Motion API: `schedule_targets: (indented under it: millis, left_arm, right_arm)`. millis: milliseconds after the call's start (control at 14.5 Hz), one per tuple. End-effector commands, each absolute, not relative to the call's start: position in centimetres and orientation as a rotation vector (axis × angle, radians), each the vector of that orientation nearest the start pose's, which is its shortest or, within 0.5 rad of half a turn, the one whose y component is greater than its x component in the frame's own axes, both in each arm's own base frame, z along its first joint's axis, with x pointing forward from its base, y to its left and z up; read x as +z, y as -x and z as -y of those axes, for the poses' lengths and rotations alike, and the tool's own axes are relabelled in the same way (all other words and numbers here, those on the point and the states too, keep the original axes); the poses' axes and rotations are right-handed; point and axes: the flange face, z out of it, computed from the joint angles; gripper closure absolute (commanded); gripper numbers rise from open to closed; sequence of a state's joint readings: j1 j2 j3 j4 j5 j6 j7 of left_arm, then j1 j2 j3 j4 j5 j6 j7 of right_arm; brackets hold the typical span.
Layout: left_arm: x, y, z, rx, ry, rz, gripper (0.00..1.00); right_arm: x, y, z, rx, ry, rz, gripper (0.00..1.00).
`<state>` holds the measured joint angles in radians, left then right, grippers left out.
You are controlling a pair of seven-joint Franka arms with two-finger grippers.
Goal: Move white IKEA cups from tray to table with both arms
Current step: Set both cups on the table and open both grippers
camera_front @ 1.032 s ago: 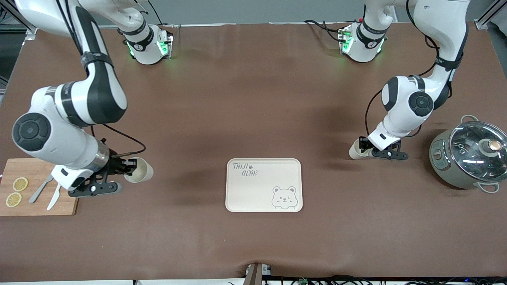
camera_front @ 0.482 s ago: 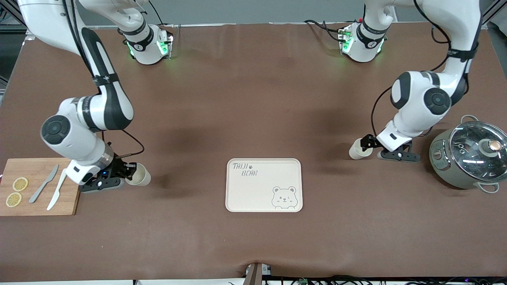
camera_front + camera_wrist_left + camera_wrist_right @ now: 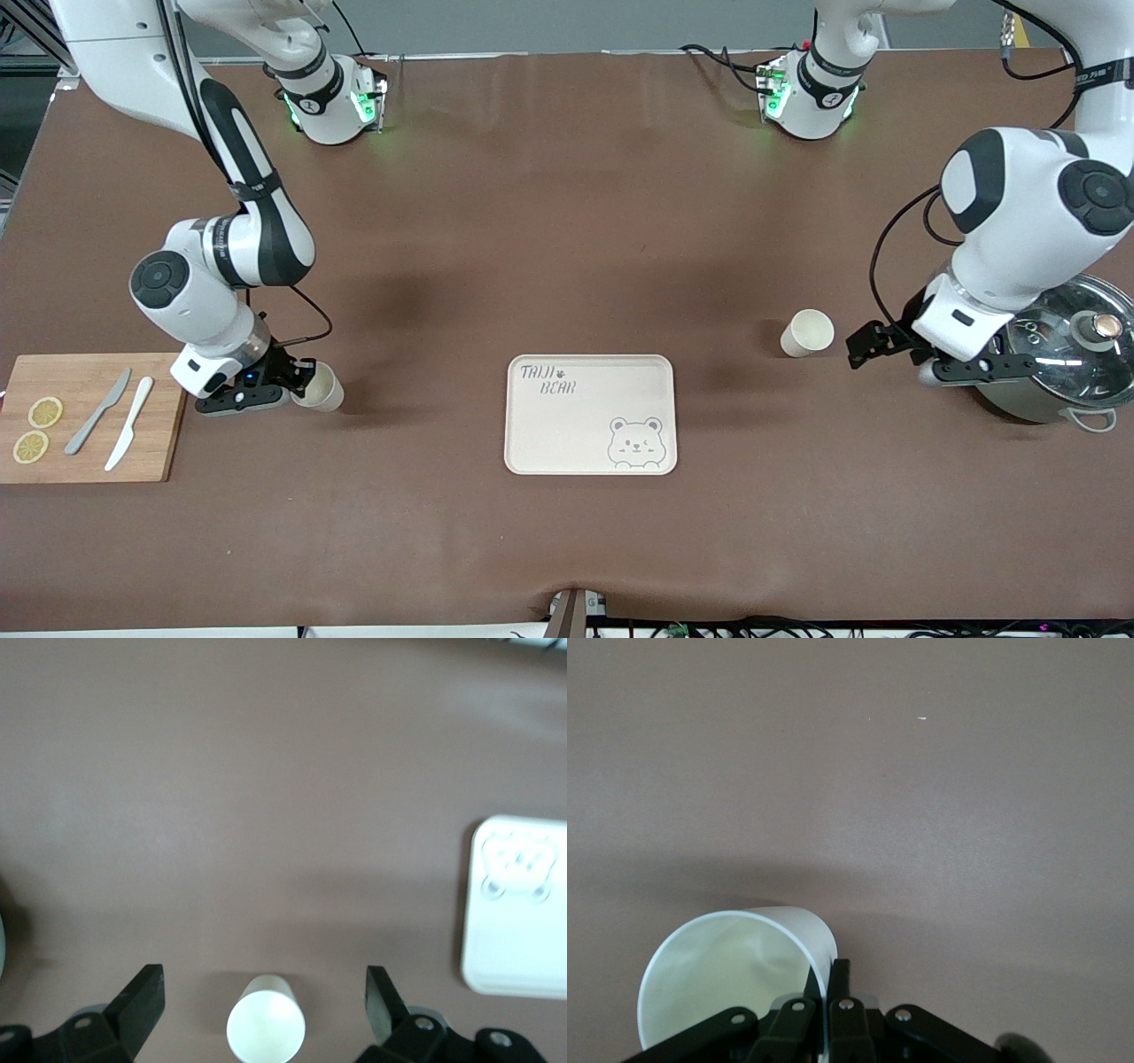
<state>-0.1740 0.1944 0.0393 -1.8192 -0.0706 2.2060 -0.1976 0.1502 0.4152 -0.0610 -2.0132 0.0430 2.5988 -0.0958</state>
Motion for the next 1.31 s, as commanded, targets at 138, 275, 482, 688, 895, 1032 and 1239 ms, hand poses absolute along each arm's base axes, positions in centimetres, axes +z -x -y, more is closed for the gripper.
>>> schedule_targets:
  millis: [138,275,482,688,895,1032,1239]
  left_arm:
    - [46.1,-63.2,8.7,-0.257,3.212,0.214,0.0]
    - [46.4,-63.3,8.8,-0.269,3.213,0.204,0.0]
    - [47.8,-63.5,9.4,-0.307,3.217,0.186,0.0]
    - [48.6,-63.7,9.9,-0.324,3.218,0.161,0.0]
    - [49.6,-64.1,10.0,-0.354,3.219,0.15,0.0]
    - [49.9,-63.8,10.2,-0.304,3.218,0.104,0.0]
    - [49.6,-62.8,10.5,-0.11,3.207,-0.117,0.0]
  right_arm:
    - [24.0,-61.7,-5.4,-0.297,3.11,0.261,1.0]
    - [23.7,-61.7,-5.5,-0.308,3.109,0.261,1.0]
    - [23.1,-61.7,-5.5,-0.311,3.11,0.261,1.0]
    - [23.0,-61.7,-5.5,-0.311,3.11,0.261,1.0]
    - [23.4,-61.9,-5.4,-0.318,3.11,0.256,0.0]
    - [24.5,-62.5,-5.4,-0.342,3.107,0.261,0.0]
    - [29.8,-64.8,-5.6,-0.282,3.107,0.261,0.0]
